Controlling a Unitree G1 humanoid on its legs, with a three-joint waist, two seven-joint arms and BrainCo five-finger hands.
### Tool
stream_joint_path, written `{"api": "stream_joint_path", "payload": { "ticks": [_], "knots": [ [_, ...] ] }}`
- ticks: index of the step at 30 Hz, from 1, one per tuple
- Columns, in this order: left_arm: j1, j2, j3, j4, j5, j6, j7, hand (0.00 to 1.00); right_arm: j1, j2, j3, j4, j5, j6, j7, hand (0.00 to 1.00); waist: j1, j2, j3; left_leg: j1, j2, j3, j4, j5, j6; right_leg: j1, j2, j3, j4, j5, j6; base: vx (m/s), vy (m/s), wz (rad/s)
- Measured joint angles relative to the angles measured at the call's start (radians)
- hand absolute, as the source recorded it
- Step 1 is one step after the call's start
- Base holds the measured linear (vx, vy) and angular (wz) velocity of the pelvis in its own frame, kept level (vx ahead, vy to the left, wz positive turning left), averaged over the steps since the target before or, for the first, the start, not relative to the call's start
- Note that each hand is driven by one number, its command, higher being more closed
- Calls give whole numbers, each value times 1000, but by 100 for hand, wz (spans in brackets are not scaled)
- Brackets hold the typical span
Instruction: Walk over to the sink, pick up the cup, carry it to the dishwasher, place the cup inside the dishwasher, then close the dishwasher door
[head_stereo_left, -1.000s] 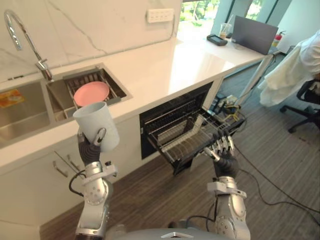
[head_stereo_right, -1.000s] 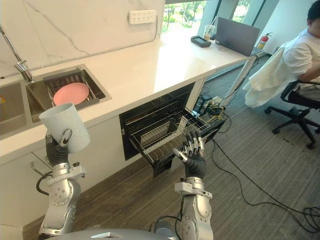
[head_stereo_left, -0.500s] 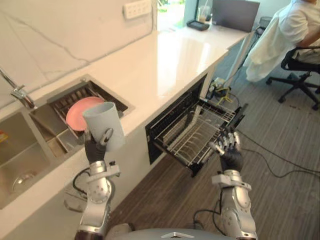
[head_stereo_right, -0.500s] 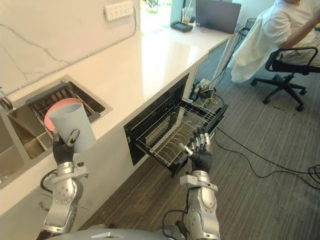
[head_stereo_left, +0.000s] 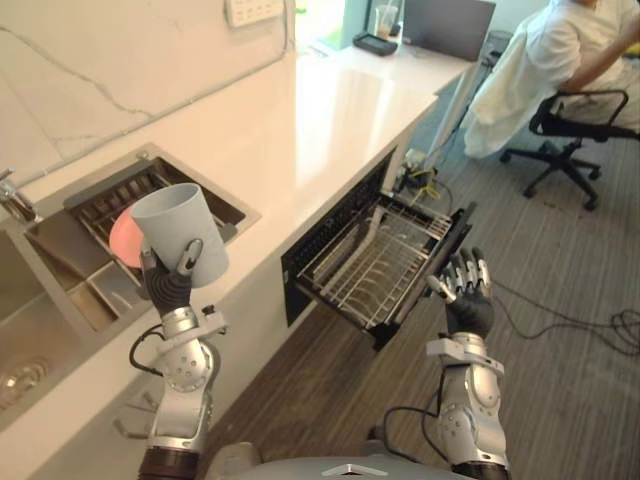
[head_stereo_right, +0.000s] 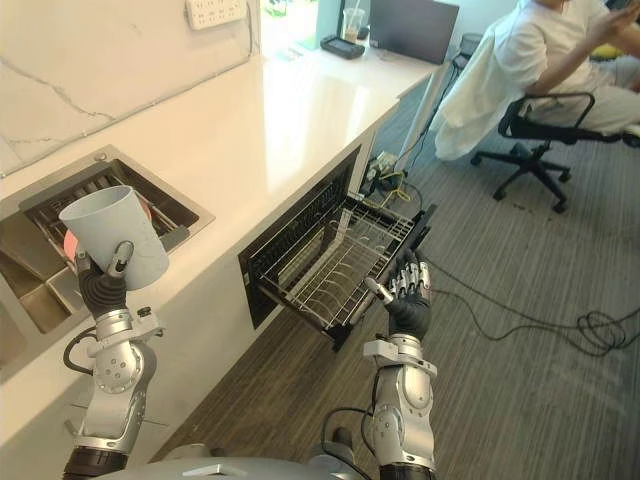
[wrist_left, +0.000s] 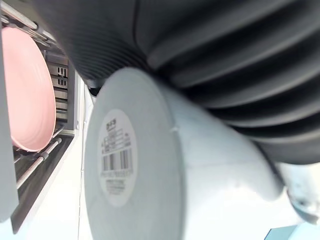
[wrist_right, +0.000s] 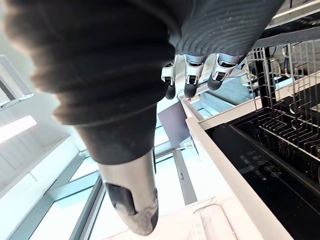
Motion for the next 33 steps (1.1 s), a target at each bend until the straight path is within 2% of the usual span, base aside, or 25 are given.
{"api": "stream_joint_path", "payload": {
  "ticks": [3, 6, 12, 15, 17, 18, 20, 22, 28, 33],
  "knots": [
    [0, -19, -4, 0, 24, -4, 2, 100, -20, -8, -23, -4, 2, -3, -1, 0, 3, 15, -8, -5, 60, -22, -26, 39, -45, 1, 60, -27, -20, 12, -27, 50, -182, 14],
    [-2, -20, -4, 0, 59, -5, 25, 100, -45, -15, -42, -4, 13, 5, 4, 0, -3, 15, -9, -1, 80, -22, -33, 49, -60, 8, 82, -30, -40, 20, -39, 55, -68, -4],
    [-45, -19, -4, 0, 199, -5, 132, 100, -54, -48, -27, -10, 116, 68, 149, 0, -4, 17, -14, 24, 67, -10, -70, 57, -56, 23, 78, -26, -49, 22, -39, 18, -12, -2],
    [-73, -18, -12, 0, 320, 12, 190, 100, -69, -48, 14, -28, 216, 130, 229, 0, -5, 18, -17, 43, 54, -7, -102, 78, -53, 24, 70, -25, -51, 27, -39, -8, 2, 1],
    [-97, -13, -24, 7, 424, 47, 244, 100, -96, -49, 37, -58, 310, 201, 294, 0, -6, 23, -20, 54, 48, -6, -125, 94, -49, 23, 66, -24, -54, 33, -39, -46, 2, 2],
    [-105, -10, -30, 16, 446, 56, 255, 100, -100, -50, 43, -64, 330, 216, 308, 0, -4, 23, -21, 56, 47, -5, -132, 98, -49, 25, 66, -24, -55, 35, -39, -63, -6, -1],
    [-127, -3, -36, 50, 525, 94, 293, 100, -111, -51, 75, -82, 403, 278, 360, 0, -7, 25, -29, 57, 45, -4, -159, 110, -50, 29, 67, -26, -72, 42, -39, -83, -15, 1],
    [-142, 7, -43, 83, 567, 118, 323, 100, -118, -54, 95, -82, 430, 314, 371, 0, -10, 30, -42, 59, 44, -4, -182, 126, -49, 24, 68, -27, -74, 45, -40, -46, -22, 2],
    [-192, 14, -75, 110, 653, 184, 384, 100, -160, -97, 159, -82, 495, 373, 364, 0, -11, 42, -53, 88, 38, -4, -253, 177, -51, 18, 69, -29, -74, 50, -41, -6, -4, 0],
    [-240, 17, -112, 186, 684, 235, 389, 100, -221, -97, 216, -82, 549, 398, 330, 0, -10, 46, -58, 94, 36, -6, -278, 194, -51, 15, 69, -32, -74, 52, -41, -10, -2, 1]
  ]
}}
